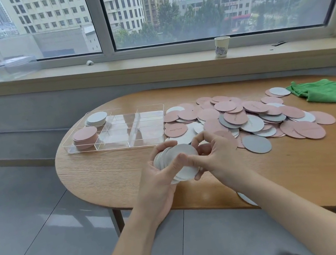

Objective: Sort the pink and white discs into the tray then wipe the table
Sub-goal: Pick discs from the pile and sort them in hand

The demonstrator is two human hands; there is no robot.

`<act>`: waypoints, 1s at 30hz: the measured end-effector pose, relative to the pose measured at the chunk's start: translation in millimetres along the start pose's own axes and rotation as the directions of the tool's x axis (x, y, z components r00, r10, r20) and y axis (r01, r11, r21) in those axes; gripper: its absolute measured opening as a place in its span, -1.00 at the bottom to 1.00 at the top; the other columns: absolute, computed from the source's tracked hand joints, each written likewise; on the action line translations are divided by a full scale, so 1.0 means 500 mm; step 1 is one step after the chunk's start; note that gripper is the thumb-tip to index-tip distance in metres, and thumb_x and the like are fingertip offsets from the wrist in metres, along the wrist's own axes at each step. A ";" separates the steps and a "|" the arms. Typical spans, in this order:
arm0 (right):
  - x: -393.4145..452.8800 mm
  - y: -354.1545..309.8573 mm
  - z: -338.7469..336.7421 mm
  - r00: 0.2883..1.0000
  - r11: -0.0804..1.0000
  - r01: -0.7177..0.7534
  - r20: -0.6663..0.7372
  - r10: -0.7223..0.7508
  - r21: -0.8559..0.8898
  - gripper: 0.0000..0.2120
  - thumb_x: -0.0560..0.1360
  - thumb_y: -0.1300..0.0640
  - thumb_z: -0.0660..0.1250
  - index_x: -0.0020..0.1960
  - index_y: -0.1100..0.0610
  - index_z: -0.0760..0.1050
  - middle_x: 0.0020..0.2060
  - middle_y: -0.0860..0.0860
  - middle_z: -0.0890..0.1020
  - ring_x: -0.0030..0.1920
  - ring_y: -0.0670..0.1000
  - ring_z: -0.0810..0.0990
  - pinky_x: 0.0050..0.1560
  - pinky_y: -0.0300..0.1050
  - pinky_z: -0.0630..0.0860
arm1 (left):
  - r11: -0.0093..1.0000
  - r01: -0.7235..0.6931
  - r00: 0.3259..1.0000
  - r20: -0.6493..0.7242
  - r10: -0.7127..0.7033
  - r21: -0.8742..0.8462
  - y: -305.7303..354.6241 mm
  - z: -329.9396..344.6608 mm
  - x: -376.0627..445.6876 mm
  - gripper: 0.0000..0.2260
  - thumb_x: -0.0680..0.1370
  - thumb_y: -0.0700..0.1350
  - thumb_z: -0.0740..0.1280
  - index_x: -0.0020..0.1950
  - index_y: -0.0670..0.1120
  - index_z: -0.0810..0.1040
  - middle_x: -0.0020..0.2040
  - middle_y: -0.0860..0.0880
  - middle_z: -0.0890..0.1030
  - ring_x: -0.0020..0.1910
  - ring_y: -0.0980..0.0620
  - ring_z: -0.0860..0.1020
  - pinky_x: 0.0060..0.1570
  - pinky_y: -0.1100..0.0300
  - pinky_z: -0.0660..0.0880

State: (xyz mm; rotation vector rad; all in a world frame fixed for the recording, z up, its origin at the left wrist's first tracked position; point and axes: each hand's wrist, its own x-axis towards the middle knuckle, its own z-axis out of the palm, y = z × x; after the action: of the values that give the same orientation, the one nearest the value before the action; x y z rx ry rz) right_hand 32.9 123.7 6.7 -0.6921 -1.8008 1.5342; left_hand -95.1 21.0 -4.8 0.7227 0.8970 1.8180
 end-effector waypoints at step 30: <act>0.189 0.038 -0.052 0.989 0.392 0.136 0.099 -0.114 -0.910 -0.40 0.45 -0.29 0.42 0.35 0.03 0.52 0.17 0.00 0.65 0.26 0.11 0.44 0.26 0.03 0.37 | 0.999 0.041 0.997 -0.062 -0.039 0.035 -0.001 -0.011 0.010 -0.73 0.42 -0.30 0.50 0.05 -0.04 0.63 0.10 -0.27 0.68 -0.01 -0.21 0.65 -0.34 0.10 0.56</act>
State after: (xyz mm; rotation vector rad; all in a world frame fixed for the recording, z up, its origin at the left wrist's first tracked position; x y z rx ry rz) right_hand -7.9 214.6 4.1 -0.9802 -2.6121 0.2588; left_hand -101.0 24.4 -7.6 0.6703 0.9805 1.8009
